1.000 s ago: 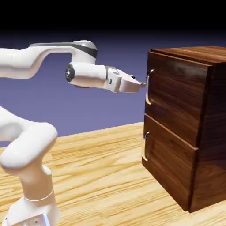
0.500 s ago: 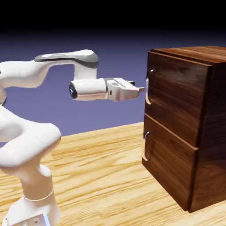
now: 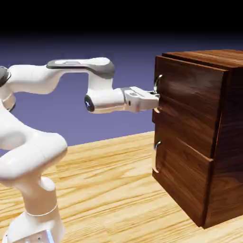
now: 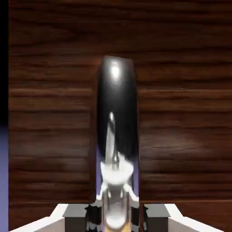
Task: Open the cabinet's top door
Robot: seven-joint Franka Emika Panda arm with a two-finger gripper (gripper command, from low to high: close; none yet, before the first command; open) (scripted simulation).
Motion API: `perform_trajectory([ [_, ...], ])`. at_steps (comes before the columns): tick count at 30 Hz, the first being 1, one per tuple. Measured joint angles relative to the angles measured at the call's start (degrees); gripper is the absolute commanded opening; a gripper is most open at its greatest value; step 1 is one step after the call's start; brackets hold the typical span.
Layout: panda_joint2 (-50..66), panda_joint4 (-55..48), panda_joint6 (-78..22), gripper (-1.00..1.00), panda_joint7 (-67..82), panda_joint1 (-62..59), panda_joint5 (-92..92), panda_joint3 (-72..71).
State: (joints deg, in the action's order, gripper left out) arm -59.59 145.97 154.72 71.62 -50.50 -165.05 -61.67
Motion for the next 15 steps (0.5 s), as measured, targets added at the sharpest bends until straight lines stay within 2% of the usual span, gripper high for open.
perform_trajectory([
  [11, 12.1, 5.8, -1.0, -1.0, 22.0, 21.6, -1.0, 20.7],
  [15, 12.7, 8.5, -1.6, -1.0, 24.8, 29.8, 1.8, 29.0],
])
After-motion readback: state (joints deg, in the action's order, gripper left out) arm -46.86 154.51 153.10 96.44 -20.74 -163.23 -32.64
